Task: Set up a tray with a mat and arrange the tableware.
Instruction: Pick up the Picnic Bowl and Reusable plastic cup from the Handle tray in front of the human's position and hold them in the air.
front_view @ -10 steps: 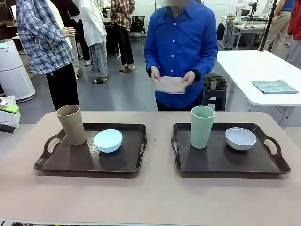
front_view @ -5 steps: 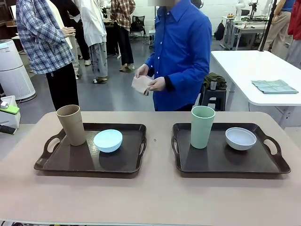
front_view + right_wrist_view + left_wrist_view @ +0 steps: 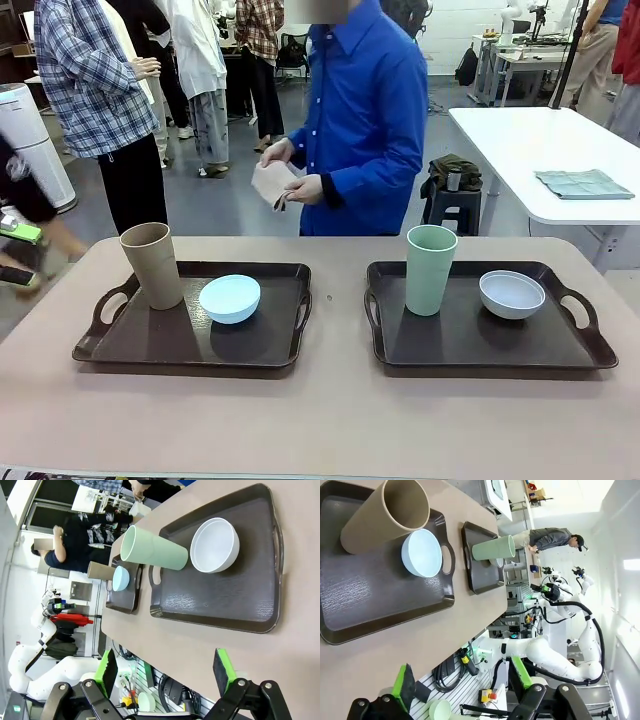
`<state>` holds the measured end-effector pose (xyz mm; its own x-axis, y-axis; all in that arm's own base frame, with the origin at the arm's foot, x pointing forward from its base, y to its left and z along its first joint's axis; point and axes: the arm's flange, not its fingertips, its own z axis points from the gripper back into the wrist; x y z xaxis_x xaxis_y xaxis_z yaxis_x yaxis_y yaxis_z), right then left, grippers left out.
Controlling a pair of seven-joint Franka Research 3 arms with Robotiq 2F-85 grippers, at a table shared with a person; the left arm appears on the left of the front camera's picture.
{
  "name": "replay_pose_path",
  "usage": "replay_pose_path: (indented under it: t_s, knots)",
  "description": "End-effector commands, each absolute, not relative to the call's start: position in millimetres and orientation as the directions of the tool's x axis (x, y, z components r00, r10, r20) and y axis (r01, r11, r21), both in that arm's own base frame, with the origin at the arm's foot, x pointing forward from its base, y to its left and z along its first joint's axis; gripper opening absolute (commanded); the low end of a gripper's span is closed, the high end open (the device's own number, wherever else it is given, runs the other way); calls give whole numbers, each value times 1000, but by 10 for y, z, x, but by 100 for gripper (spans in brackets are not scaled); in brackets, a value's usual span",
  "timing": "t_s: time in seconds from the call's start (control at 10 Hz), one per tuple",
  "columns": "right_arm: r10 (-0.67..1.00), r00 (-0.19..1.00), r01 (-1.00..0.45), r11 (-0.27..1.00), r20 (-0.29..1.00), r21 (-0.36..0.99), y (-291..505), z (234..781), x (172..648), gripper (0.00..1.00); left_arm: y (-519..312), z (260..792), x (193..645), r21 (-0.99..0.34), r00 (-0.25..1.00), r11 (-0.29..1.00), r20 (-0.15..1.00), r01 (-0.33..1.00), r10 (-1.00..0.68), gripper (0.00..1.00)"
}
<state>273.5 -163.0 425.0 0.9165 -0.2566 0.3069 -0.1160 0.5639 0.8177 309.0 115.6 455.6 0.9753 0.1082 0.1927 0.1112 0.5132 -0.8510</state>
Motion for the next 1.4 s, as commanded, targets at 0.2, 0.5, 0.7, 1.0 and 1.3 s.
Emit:
replay_pose_path:
  t_s: [0.2,0.5,0.7,1.0,1.3]
  knots:
    - [-257,912,-136,547,320,826,-1646,4232,2764,100,1173,4556,3110,-856,971,499,212,131,109,100]
    - [-257,912,-136,547,320,826,-1646,4232,2764,100,1173,4556,3110,-856,971,499,212,131,109,100]
    - [-257,912,-136,547,320,826,-1646,4232,2764,100,1173,4556,3110,-856,971,499,212,131,109,100]
    - [-257,912,-136,547,320,826,-1646,4232,2764,100,1173,4556,3110,-856,971,499,212,131,109,100]
    - [-257,912,-136,547,320,826,-1646,4232,2764,100,1173,4556,3110,-856,971,499,212,131,109,100]
